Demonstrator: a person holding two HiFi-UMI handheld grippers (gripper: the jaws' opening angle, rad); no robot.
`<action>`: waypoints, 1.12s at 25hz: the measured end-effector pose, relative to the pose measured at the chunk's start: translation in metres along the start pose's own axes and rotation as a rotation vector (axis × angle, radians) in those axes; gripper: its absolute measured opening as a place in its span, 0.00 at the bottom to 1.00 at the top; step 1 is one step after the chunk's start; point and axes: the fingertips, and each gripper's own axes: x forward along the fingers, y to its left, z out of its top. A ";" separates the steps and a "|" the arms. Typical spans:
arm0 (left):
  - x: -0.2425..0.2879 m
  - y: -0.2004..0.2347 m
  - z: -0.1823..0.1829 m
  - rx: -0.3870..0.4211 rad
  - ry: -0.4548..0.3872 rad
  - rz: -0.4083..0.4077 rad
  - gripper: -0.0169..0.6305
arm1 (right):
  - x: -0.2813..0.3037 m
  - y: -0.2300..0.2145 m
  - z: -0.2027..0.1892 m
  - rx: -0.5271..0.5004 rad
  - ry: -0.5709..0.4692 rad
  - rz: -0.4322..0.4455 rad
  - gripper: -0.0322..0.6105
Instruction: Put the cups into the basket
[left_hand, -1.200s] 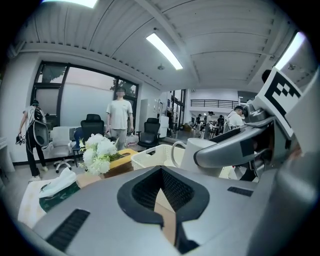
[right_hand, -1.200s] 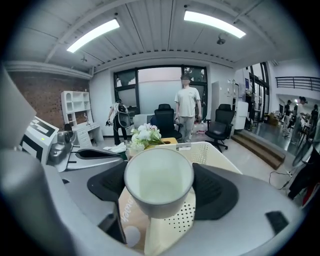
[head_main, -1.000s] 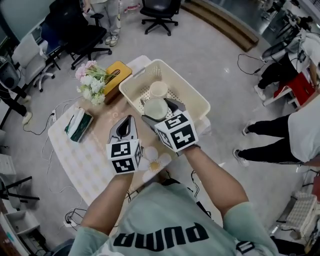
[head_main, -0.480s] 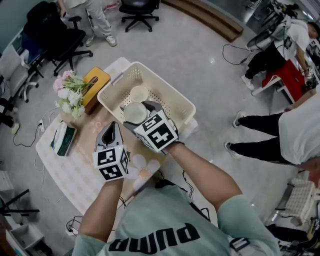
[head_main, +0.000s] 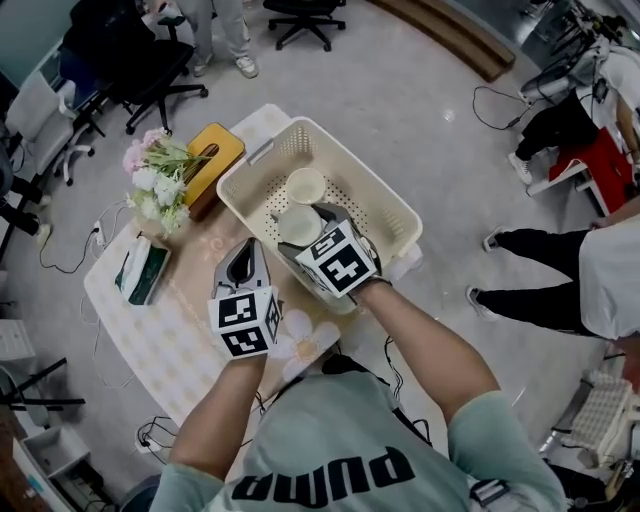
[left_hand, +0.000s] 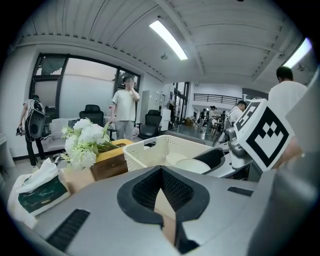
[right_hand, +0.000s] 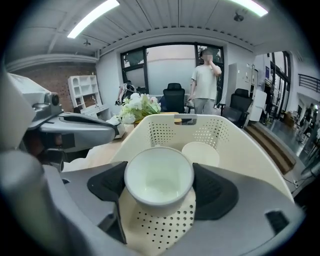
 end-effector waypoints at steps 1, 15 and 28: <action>0.001 0.002 -0.001 0.000 0.002 0.001 0.02 | 0.004 -0.001 -0.002 0.001 0.008 0.002 0.65; 0.006 0.013 -0.010 -0.001 0.016 -0.007 0.02 | 0.036 0.005 -0.020 -0.039 0.106 0.023 0.65; -0.001 0.013 -0.009 0.002 0.015 0.000 0.02 | 0.034 0.002 -0.022 -0.077 0.140 0.034 0.65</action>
